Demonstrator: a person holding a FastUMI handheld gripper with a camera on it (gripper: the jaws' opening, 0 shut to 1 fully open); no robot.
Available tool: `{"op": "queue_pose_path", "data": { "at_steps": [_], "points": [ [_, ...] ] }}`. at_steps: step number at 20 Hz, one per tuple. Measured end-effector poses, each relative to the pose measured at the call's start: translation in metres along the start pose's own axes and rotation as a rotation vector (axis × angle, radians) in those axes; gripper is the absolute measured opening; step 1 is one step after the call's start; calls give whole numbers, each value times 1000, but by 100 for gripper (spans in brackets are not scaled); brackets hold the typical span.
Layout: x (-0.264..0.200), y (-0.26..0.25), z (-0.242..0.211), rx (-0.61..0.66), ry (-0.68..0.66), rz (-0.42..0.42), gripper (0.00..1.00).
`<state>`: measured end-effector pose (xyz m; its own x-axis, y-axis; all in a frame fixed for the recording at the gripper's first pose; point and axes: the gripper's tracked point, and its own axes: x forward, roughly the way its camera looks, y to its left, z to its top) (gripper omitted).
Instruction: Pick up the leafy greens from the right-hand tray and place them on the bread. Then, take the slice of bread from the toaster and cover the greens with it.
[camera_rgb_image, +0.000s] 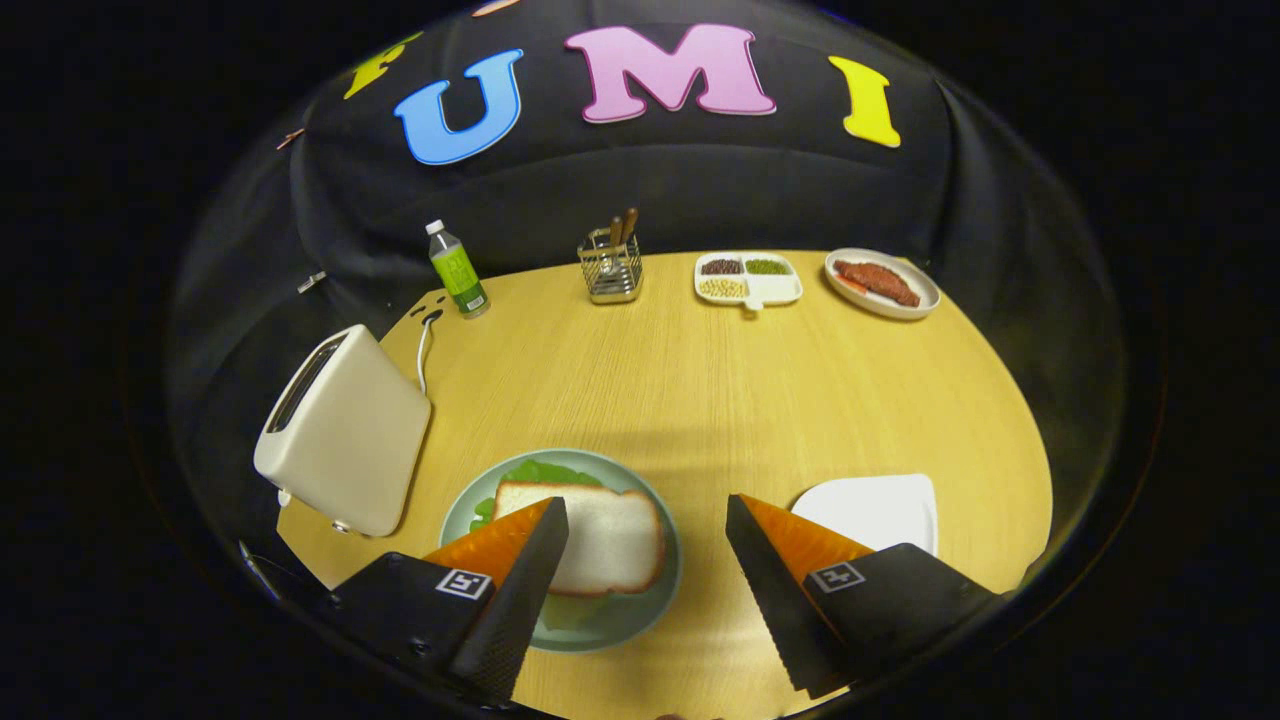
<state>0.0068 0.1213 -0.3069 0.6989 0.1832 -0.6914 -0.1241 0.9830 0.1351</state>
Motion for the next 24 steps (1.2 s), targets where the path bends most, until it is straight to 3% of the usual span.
{"op": "queue_pose_path", "data": {
  "at_steps": [15,19,24],
  "points": [
    [-183,-48,222,-124,-604,17,98],
    [-231,-72,241,-131,-707,-37,98],
    [-257,-94,214,-53,-657,-74,98]
  ]
}}
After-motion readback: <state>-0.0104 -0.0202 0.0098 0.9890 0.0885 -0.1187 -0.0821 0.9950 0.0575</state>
